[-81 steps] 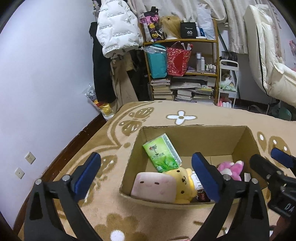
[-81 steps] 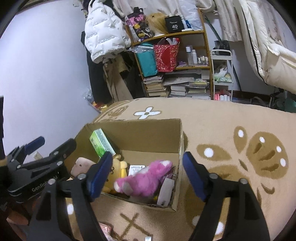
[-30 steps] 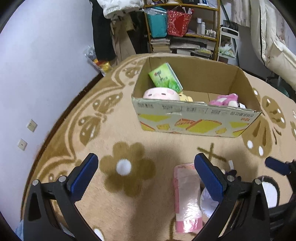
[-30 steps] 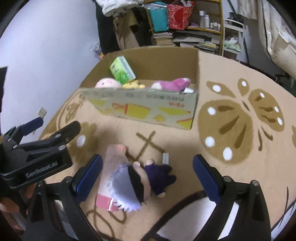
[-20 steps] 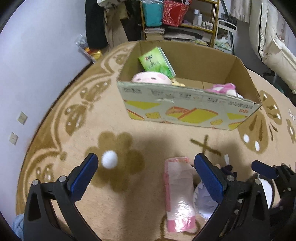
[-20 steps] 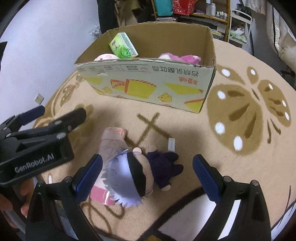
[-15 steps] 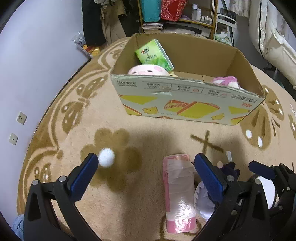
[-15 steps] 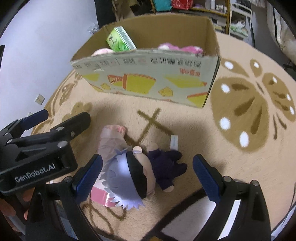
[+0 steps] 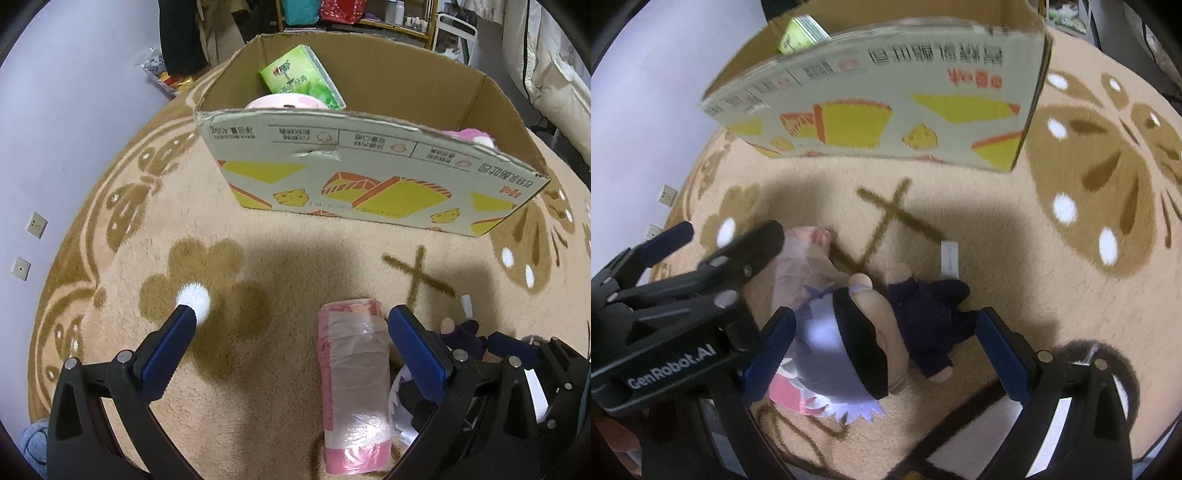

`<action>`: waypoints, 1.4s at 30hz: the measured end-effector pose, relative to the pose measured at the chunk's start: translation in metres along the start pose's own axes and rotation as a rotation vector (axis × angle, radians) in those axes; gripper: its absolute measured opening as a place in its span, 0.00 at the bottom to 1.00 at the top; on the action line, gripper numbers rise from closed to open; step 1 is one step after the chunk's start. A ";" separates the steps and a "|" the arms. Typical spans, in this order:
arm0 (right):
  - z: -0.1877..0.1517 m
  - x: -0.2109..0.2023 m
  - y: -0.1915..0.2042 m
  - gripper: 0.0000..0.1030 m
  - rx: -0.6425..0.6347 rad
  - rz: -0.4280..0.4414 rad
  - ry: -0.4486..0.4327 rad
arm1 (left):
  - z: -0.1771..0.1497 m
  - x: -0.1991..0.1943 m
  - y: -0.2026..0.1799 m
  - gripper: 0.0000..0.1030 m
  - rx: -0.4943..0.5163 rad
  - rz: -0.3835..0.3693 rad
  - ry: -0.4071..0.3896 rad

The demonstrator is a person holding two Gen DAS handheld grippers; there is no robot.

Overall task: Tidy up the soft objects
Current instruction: 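Grasp the pink-wrapped roll with left tool while right tool grasps the white-haired plush doll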

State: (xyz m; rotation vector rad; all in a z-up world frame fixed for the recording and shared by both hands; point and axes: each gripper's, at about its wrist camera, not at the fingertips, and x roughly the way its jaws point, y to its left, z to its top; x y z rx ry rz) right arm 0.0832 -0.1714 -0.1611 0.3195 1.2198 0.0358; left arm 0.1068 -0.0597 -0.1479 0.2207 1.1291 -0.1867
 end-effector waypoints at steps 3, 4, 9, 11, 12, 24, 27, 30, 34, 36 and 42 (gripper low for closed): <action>0.003 0.000 -0.003 1.00 0.008 0.004 0.007 | -0.002 0.004 -0.001 1.00 0.004 -0.004 0.017; 0.003 0.001 -0.004 1.00 0.019 0.008 0.015 | -0.002 0.006 -0.002 1.00 0.007 -0.001 0.023; 0.002 0.011 -0.009 1.00 0.066 0.047 0.071 | -0.005 0.013 0.001 1.00 -0.020 -0.020 0.047; 0.002 0.013 -0.009 1.00 0.072 0.052 0.081 | -0.006 0.017 0.003 1.00 -0.034 -0.030 0.059; 0.003 0.015 -0.009 1.00 0.077 0.056 0.086 | -0.007 0.019 0.004 1.00 -0.040 -0.033 0.066; 0.002 0.023 0.002 1.00 0.032 0.039 0.086 | -0.008 0.035 -0.002 1.00 -0.019 0.022 0.094; 0.001 0.026 0.008 1.00 -0.002 0.022 0.089 | -0.008 0.036 -0.005 1.00 -0.019 0.031 0.096; 0.002 0.027 0.011 1.00 -0.021 0.012 0.089 | -0.008 0.037 -0.006 1.00 -0.028 0.027 0.105; 0.002 0.032 0.019 1.00 -0.049 -0.004 0.088 | -0.009 0.038 -0.005 1.00 -0.040 0.023 0.109; 0.002 0.033 0.021 1.00 -0.054 -0.006 0.087 | -0.010 0.039 -0.004 1.00 -0.038 0.022 0.108; 0.003 0.037 0.029 1.00 -0.058 -0.010 0.087 | -0.012 0.042 -0.009 0.90 -0.017 -0.008 0.124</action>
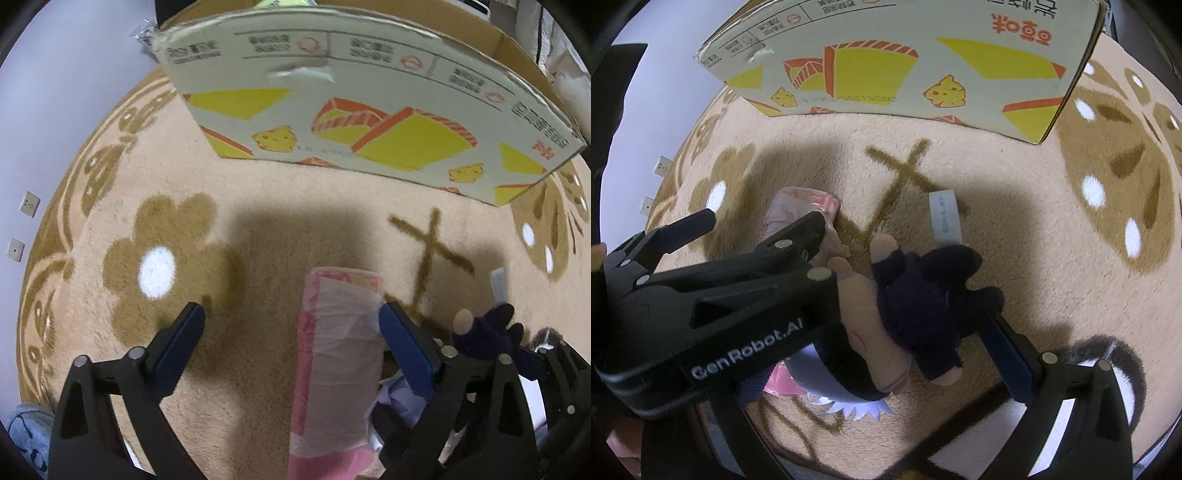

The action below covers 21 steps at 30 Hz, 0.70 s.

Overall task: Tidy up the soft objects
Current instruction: 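Grasp the pink-wrapped roll with left tool while right tool grasps the white-haired plush doll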

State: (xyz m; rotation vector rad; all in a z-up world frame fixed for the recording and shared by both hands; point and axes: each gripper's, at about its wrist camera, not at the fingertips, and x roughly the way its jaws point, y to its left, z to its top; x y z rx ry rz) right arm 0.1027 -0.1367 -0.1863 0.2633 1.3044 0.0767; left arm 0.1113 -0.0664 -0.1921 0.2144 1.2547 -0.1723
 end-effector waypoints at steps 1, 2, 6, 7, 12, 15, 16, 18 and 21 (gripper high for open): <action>0.001 0.001 0.002 1.00 0.000 -0.001 -0.001 | 0.000 0.002 -0.002 0.88 0.003 -0.005 0.013; 0.001 0.000 0.001 1.00 -0.001 -0.002 -0.001 | -0.001 0.002 -0.003 0.86 0.008 -0.006 0.019; 0.000 0.000 0.000 1.00 -0.008 -0.006 -0.002 | -0.001 0.000 -0.011 0.71 0.040 -0.021 0.016; -0.001 0.000 0.001 1.00 -0.013 -0.007 -0.002 | -0.001 0.000 -0.012 0.65 0.049 -0.022 0.012; -0.003 -0.004 -0.003 0.98 -0.003 0.031 0.000 | -0.001 -0.003 -0.012 0.41 0.028 -0.050 0.009; -0.004 -0.007 -0.001 0.93 -0.006 0.044 -0.007 | -0.003 -0.005 -0.014 0.41 0.047 -0.040 -0.004; -0.004 -0.007 0.000 0.91 -0.012 0.047 -0.009 | -0.003 -0.006 -0.014 0.41 0.052 -0.031 -0.008; -0.004 -0.007 0.003 0.89 -0.021 0.054 -0.012 | -0.004 -0.007 -0.018 0.41 0.061 -0.011 -0.015; -0.004 -0.007 0.006 0.82 -0.023 0.060 -0.014 | -0.003 -0.009 -0.017 0.41 0.057 0.000 -0.017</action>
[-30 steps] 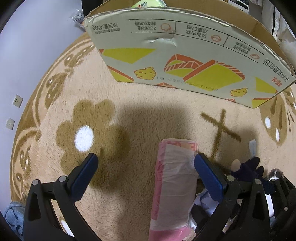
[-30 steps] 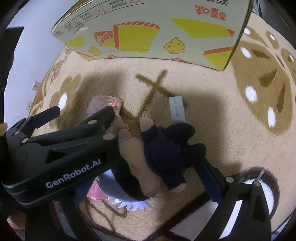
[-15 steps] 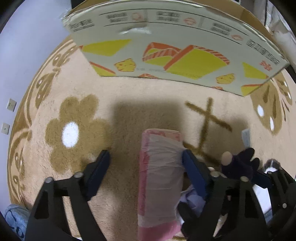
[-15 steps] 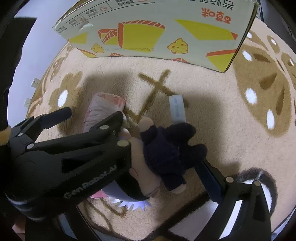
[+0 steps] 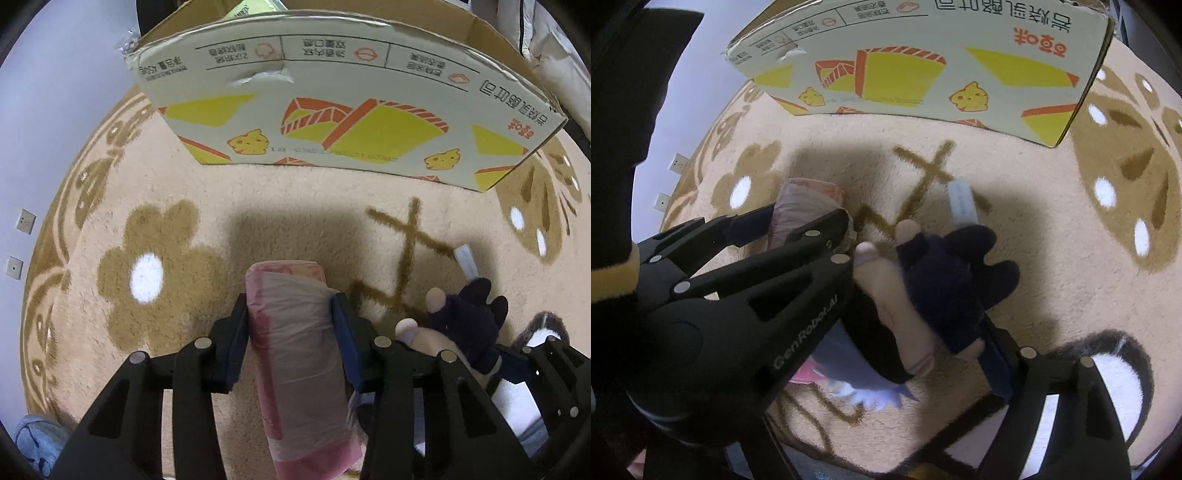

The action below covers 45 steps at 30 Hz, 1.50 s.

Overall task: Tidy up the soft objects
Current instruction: 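Grasp the pink-wrapped roll with left tool while right tool grasps the white-haired plush doll, then lift the pink roll and plush doll over the box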

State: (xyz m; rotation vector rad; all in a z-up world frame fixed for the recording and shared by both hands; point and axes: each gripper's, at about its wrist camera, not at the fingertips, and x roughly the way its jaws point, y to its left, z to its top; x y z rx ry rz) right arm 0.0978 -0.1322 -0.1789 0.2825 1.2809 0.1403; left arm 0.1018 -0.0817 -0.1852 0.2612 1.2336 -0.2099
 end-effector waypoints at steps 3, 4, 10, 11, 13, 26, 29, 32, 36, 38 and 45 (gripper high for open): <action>0.000 0.000 -0.002 0.80 0.010 0.002 -0.001 | 0.008 -0.002 0.002 0.41 -0.012 -0.003 -0.001; 0.000 -0.001 -0.003 0.79 0.011 0.005 -0.005 | 0.009 -0.003 0.003 0.40 -0.016 -0.004 -0.001; 0.000 -0.006 0.003 0.71 -0.042 -0.023 -0.034 | 0.002 -0.004 0.017 0.39 -0.032 -0.014 -0.011; 0.000 -0.006 0.004 0.70 -0.047 -0.031 -0.039 | 0.002 -0.004 0.019 0.39 -0.034 -0.016 -0.013; 0.000 -0.008 0.003 0.70 -0.046 -0.052 -0.054 | 0.001 -0.005 0.023 0.38 -0.038 -0.016 -0.016; 0.003 -0.026 -0.010 0.60 -0.014 -0.124 -0.131 | 0.007 -0.016 0.035 0.15 -0.073 -0.082 -0.061; 0.002 -0.033 -0.013 0.60 -0.004 -0.123 -0.155 | 0.007 -0.021 0.034 0.14 -0.074 -0.081 -0.075; 0.000 -0.045 -0.019 0.60 0.015 -0.124 -0.187 | 0.007 -0.029 0.034 0.14 -0.082 -0.092 -0.098; -0.004 -0.061 -0.022 0.60 0.018 -0.126 -0.238 | 0.010 -0.043 0.034 0.14 -0.081 -0.060 -0.153; -0.004 -0.066 -0.024 0.60 0.024 -0.123 -0.253 | 0.012 -0.050 0.037 0.14 -0.095 -0.050 -0.179; -0.003 -0.089 -0.022 0.60 0.009 -0.173 -0.365 | 0.018 -0.083 0.051 0.13 -0.093 0.011 -0.298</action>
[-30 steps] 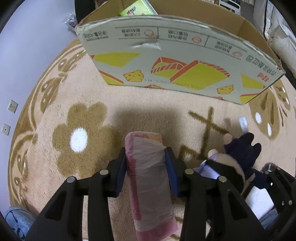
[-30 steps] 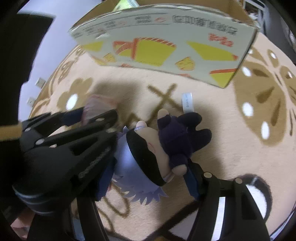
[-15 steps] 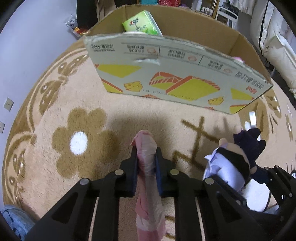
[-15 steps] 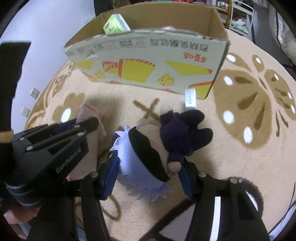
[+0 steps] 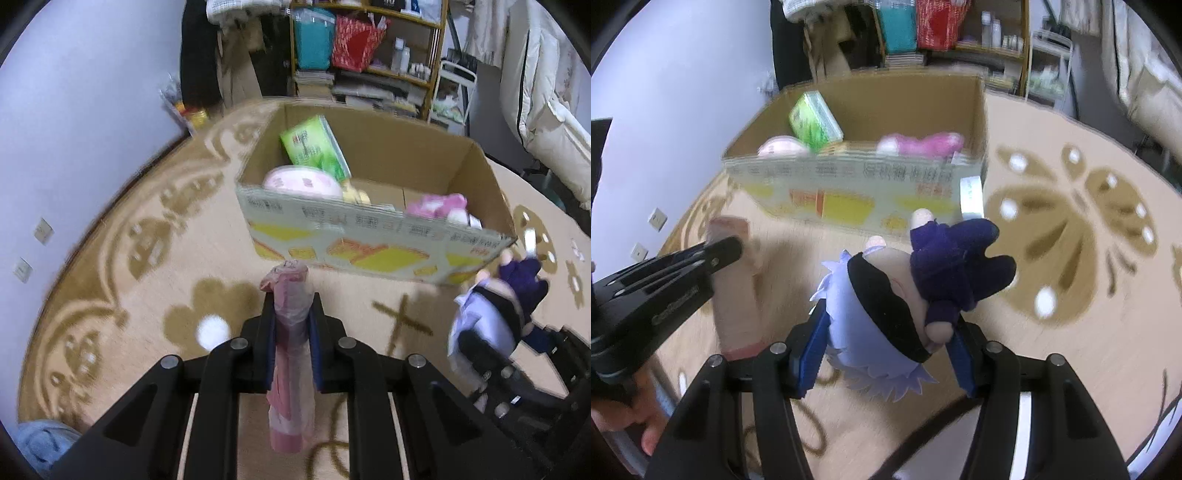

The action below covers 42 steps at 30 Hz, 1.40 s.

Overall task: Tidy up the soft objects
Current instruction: 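Lift the pink roll and plush doll over the box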

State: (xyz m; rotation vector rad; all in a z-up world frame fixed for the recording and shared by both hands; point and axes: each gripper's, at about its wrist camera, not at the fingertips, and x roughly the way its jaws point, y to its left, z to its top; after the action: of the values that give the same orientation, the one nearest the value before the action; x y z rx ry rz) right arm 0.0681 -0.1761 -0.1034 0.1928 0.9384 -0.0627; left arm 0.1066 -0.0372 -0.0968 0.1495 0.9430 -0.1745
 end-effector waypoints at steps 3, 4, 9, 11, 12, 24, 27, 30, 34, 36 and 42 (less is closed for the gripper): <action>0.008 -0.012 0.000 0.60 -0.008 0.004 -0.080 | 0.006 -0.015 0.002 0.13 -0.002 -0.003 -0.043; 0.010 -0.017 0.000 0.60 -0.010 0.004 -0.104 | 0.008 -0.017 0.004 0.13 -0.004 0.001 -0.054; 0.018 -0.034 0.005 0.60 -0.032 0.007 -0.187 | 0.019 -0.047 0.012 0.14 -0.020 0.023 -0.138; 0.019 -0.039 0.008 0.60 -0.042 0.011 -0.216 | 0.025 -0.057 0.016 0.14 -0.024 0.023 -0.168; 0.021 -0.041 0.010 0.60 -0.045 0.013 -0.229 | 0.029 -0.062 0.017 0.13 -0.025 0.027 -0.187; 0.042 -0.050 0.008 0.60 -0.037 0.027 -0.332 | 0.070 -0.089 -0.007 0.14 0.056 0.025 -0.355; 0.049 -0.049 0.006 0.61 -0.030 0.027 -0.344 | 0.081 -0.089 -0.014 0.14 0.075 0.030 -0.373; 0.057 -0.048 0.003 0.61 -0.026 0.028 -0.360 | 0.091 -0.087 -0.015 0.14 0.086 0.022 -0.389; 0.066 -0.044 -0.002 0.61 -0.013 0.029 -0.369 | 0.104 -0.077 -0.009 0.14 0.062 -0.021 -0.383; 0.069 -0.040 -0.005 0.61 -0.005 0.032 -0.363 | 0.110 -0.072 -0.006 0.14 0.042 -0.035 -0.378; 0.077 -0.034 -0.009 0.61 0.006 0.031 -0.349 | 0.123 -0.055 -0.004 0.14 0.028 -0.047 -0.375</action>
State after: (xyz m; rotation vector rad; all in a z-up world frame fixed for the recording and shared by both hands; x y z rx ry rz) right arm 0.1076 -0.2009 -0.0331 0.1942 0.5870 -0.0684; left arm 0.1710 -0.0615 0.0194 0.1154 0.5708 -0.2499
